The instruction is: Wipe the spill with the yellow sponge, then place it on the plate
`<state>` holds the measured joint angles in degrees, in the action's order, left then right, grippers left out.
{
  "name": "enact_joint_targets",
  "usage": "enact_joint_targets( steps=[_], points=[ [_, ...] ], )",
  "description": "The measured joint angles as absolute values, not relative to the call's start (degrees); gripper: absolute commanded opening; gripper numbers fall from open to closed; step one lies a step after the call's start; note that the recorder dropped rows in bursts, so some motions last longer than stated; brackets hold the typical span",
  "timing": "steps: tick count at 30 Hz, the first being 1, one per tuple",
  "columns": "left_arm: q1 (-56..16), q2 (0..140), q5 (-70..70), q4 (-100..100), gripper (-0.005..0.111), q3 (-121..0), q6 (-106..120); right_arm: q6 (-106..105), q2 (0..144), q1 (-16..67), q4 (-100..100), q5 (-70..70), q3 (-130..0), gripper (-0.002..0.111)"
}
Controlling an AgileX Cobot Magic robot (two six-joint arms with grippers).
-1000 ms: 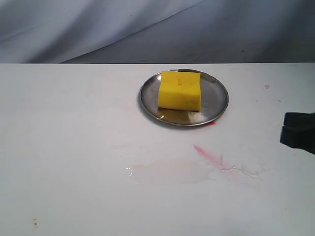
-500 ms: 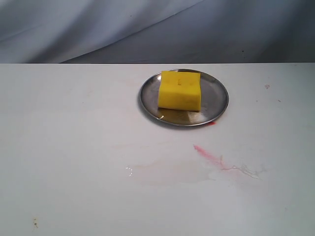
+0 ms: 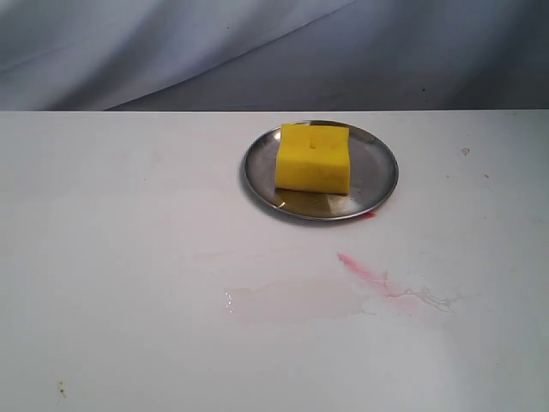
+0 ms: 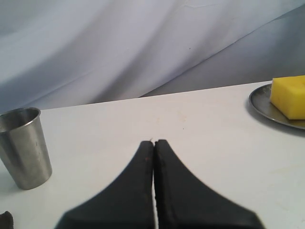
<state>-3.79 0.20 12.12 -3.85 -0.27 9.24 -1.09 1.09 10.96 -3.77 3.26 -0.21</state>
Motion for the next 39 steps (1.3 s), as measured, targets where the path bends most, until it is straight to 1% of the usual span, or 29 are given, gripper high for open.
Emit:
enact_joint_targets(
  steps=[6,39],
  points=[
    [-3.79,0.20,12.12,-3.85,0.000,-0.27,9.24,-1.09,0.33,10.82,-0.96,4.05,-0.21,0.001],
    [-3.79,0.20,12.12,-3.85,0.000,-0.27,9.24,-1.09,0.33,10.82,-0.89,4.40,-0.21,0.001]
  ],
)
